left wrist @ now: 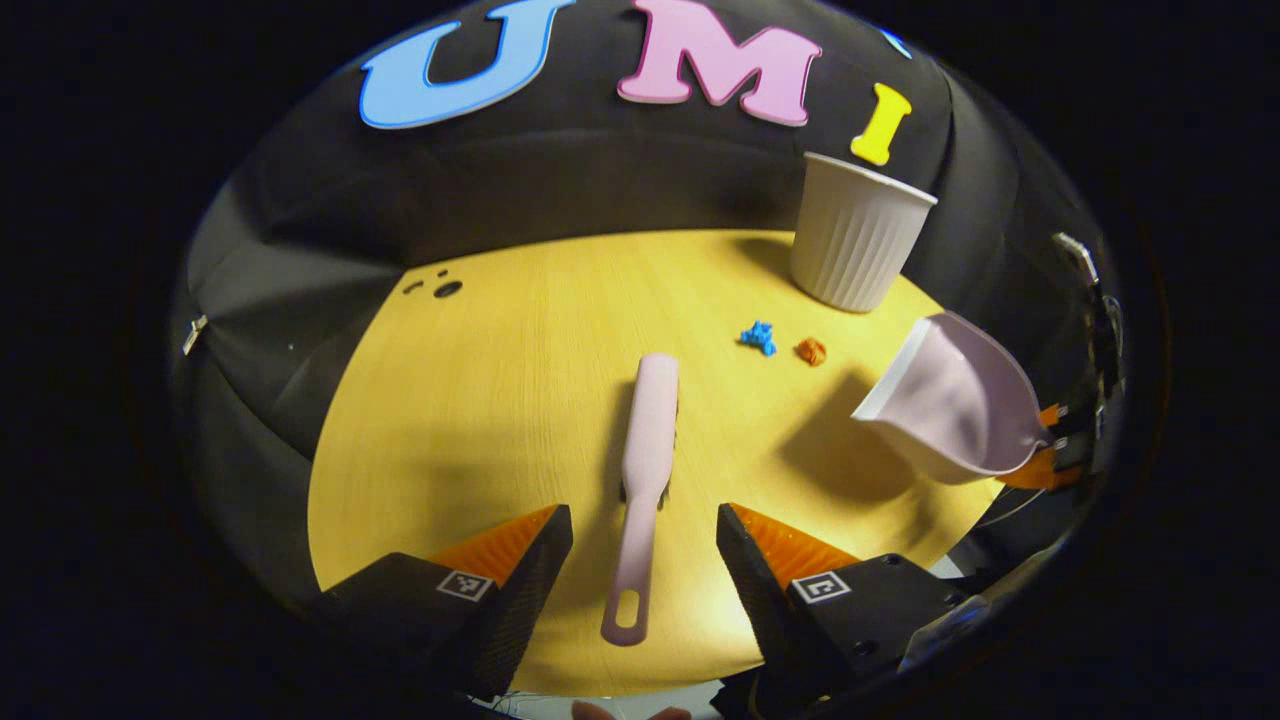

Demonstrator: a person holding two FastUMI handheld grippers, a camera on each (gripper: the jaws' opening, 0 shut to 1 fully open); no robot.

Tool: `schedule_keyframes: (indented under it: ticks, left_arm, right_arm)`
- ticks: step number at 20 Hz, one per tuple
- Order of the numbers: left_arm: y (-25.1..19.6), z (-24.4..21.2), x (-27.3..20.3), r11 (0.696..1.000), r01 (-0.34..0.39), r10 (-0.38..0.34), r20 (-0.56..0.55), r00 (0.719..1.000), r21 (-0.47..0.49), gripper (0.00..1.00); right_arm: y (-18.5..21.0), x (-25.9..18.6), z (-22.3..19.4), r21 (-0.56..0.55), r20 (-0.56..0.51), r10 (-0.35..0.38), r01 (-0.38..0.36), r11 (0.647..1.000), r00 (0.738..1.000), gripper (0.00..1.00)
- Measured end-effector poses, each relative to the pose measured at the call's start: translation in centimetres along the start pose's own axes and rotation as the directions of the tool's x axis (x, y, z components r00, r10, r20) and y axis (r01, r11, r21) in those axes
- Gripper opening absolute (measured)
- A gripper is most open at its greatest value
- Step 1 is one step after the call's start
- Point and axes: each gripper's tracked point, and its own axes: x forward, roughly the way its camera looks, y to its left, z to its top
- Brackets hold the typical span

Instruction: Pick up the small broom and dustpan from the desktop, sweep the trash into the dustpan with the broom, and then empty the trash into the garbage bin.

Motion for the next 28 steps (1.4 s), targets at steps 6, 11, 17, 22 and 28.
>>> schedule_keyframes:
  ticks: [6, 11, 17, 22, 28]
  left_arm:
    - [-0.8, -2.5, 6.8, 0.999, 0.006, 0.001, -0.178, 0.984, 0.042, 0.86]
    - [-1.3, -2.5, 8.8, 0.999, -0.003, 0.013, -0.215, 0.977, 0.048, 0.67]
    - [0.2, -0.6, 8.8, 0.995, -0.071, 0.084, -0.196, 0.977, 0.071, 0.28]
    - [-0.6, 5.4, 9.4, 0.995, -0.034, 0.045, -0.111, 0.993, 0.098, 0.27]
    - [-3.7, 11.6, 13.0, 0.973, 0.033, -0.016, -0.077, 0.997, 0.228, 0.27]
  right_arm:
    - [-1.7, 0.0, 0.6, -0.031, -0.019, 0.026, -0.026, 0.999, 0.999, 0.37]
    - [-2.8, 1.5, 0.9, -0.029, -0.042, 0.060, -0.062, 0.998, 0.997, 0.36]
    - [-3.5, 2.5, 0.9, -0.037, -0.087, 0.091, -0.094, 0.995, 0.992, 0.36]
    - [-3.7, 3.1, 0.1, -0.053, -0.215, 0.136, -0.151, 0.987, 0.967, 0.37]
    - [-4.7, 5.0, 0.2, -0.064, -0.303, 0.139, -0.166, 0.984, 0.943, 0.40]
